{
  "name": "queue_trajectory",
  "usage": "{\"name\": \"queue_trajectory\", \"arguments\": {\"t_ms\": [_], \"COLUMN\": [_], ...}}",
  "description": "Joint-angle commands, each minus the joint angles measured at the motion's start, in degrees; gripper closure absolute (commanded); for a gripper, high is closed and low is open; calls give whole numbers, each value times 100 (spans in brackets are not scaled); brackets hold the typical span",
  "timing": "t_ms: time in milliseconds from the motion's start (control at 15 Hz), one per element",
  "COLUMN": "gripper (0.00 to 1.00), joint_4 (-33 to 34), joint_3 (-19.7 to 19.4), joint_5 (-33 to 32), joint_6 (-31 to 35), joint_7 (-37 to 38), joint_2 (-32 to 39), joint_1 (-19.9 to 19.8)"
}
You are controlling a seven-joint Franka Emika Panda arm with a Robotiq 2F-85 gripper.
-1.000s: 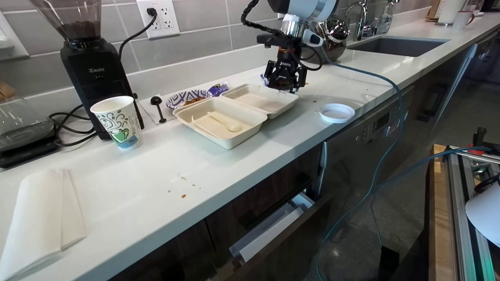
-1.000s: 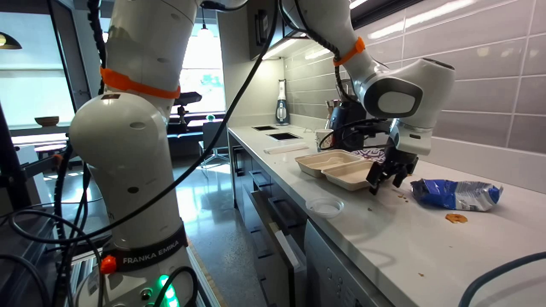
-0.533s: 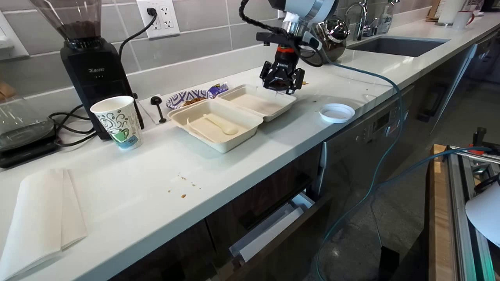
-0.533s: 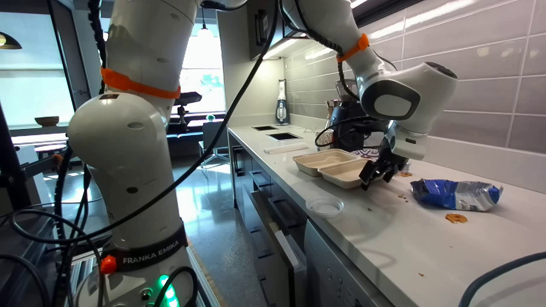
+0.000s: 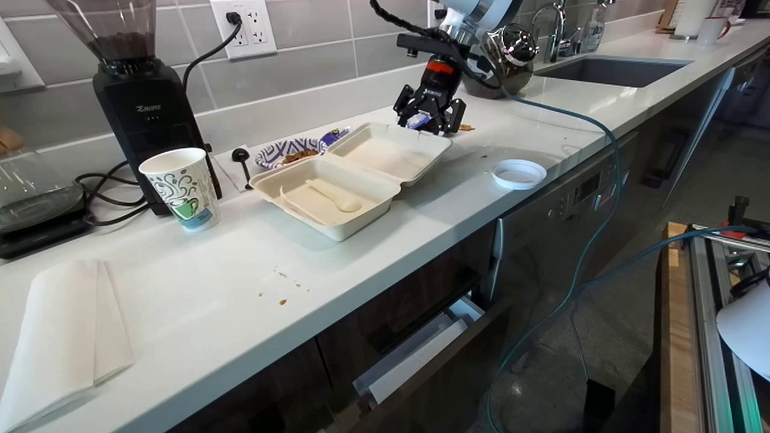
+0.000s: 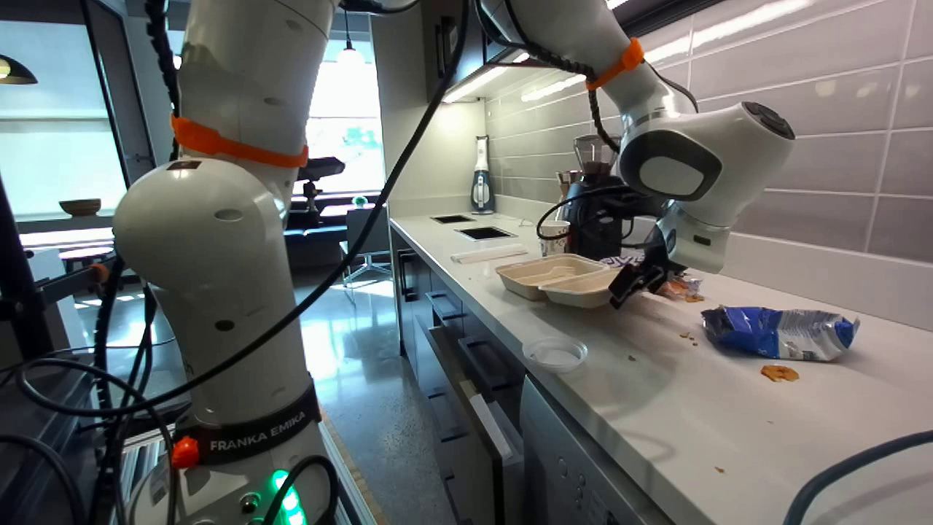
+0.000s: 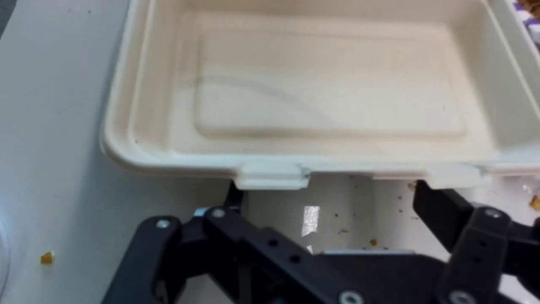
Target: Close the takeaway pack
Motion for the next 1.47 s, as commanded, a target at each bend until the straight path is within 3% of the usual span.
{"name": "queue_trajectory", "arguments": {"t_ms": [0,333,1400], "gripper": [0,0,0], "joint_4": [-2,106,711], "joint_3": [-4,-4,274], "joint_5": [494,829,526], "joint_6": [-359,-690,-758], "joint_7": [-428,-594,-698], "joint_2": [-216,-488,-573], "joint_1": [-15,125,754]}}
